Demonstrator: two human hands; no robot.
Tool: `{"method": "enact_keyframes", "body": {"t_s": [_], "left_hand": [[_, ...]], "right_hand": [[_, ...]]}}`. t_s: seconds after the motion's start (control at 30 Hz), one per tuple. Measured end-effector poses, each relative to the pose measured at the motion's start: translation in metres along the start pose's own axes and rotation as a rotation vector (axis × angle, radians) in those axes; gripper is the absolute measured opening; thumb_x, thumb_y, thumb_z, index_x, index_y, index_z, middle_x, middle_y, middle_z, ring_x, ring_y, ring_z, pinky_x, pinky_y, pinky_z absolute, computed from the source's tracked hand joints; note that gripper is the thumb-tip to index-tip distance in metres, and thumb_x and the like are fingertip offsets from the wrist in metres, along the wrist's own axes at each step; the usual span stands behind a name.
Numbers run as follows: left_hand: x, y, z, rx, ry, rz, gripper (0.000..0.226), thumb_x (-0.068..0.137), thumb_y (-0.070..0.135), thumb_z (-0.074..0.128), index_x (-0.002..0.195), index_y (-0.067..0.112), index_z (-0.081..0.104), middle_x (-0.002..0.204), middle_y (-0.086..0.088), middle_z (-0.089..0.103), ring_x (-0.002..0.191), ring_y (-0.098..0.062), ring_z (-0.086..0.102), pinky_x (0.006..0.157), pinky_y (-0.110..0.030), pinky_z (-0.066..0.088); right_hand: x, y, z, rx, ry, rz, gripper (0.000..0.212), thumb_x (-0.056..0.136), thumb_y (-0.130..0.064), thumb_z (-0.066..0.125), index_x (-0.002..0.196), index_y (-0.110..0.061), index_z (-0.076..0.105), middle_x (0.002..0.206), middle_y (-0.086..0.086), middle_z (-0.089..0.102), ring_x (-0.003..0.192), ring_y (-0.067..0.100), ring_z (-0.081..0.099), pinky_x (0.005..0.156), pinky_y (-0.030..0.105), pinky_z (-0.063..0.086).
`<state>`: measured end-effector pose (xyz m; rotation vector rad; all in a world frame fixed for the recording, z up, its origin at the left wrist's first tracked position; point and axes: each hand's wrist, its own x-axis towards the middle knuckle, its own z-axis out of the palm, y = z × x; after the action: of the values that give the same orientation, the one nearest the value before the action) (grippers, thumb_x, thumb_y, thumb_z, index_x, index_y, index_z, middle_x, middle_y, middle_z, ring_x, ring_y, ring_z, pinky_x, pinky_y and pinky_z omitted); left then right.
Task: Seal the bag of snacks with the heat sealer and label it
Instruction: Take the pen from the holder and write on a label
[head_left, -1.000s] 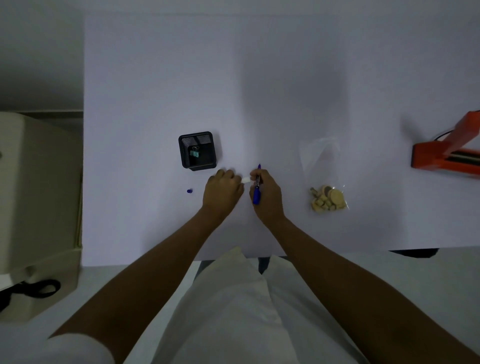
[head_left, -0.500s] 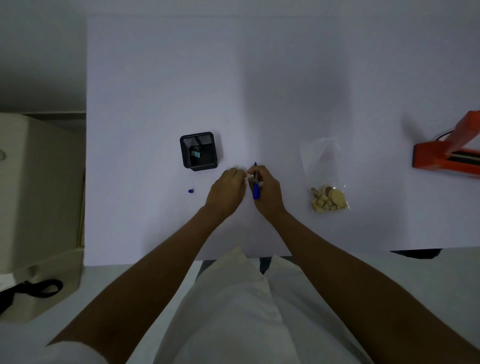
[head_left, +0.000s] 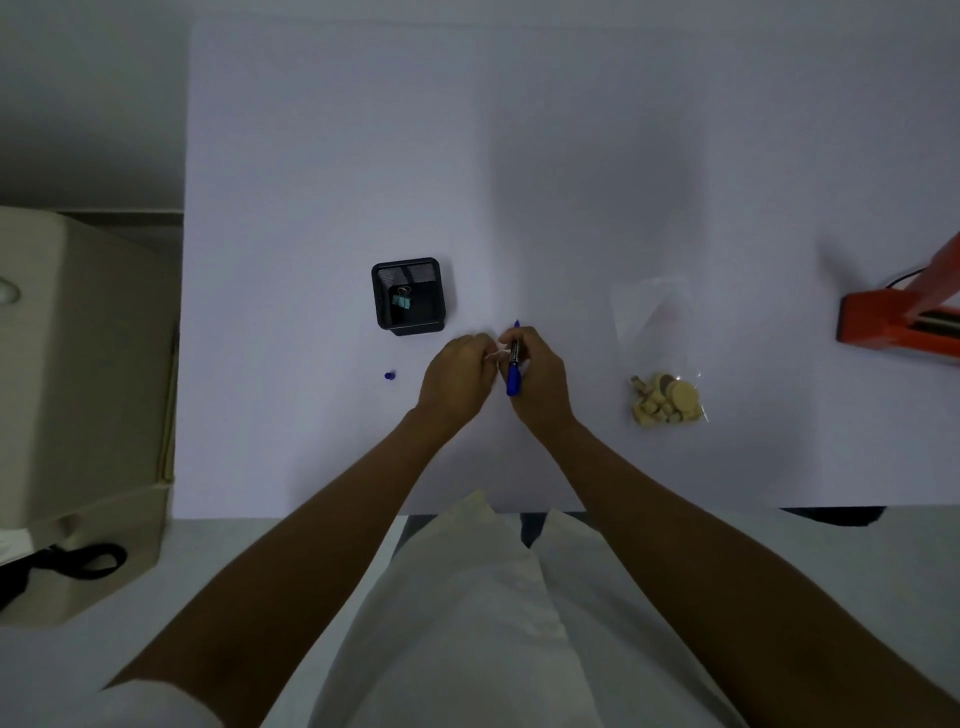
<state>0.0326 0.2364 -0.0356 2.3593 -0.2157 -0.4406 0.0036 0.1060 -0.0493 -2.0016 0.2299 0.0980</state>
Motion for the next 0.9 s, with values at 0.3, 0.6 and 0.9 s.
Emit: {"method": "enact_keyframes", "body": {"t_s": [0.3,0.6,0.9], "left_hand": [[-0.007,0.008,-0.003,-0.756,0.010,-0.540,0.015,0.090,0.017,0.067,0.100,0.008,0.073,0.085,-0.002,0.070,0.071,-0.012,0.058,0.063,-0.022,0.047],[-0.002,0.019,-0.016,-0.547,0.092,-0.381,0.028,0.092,0.018,0.064,0.119,0.014,0.057,0.091,0.007,0.059,0.077,0.000,0.056,0.063,-0.007,0.047],[0.005,0.002,-0.019,-0.333,0.095,-0.204,0.014,0.094,0.008,0.060,0.097,0.001,0.071,0.088,-0.014,0.071,0.077,-0.016,0.063,0.074,-0.023,0.051]], "right_hand": [[0.004,-0.013,0.005,0.246,0.095,0.197,0.021,0.088,-0.003,0.067,0.107,-0.008,0.058,0.099,-0.003,0.063,0.091,0.017,0.063,0.081,0.032,0.057],[0.017,-0.019,-0.008,0.070,0.008,0.078,0.019,0.085,0.007,0.067,0.097,-0.006,0.063,0.090,0.004,0.067,0.080,0.010,0.066,0.075,0.021,0.056],[0.027,-0.025,-0.015,-0.155,-0.226,-0.082,0.013,0.090,-0.010,0.067,0.101,-0.005,0.063,0.083,0.007,0.068,0.072,0.017,0.062,0.071,0.022,0.053]]}}
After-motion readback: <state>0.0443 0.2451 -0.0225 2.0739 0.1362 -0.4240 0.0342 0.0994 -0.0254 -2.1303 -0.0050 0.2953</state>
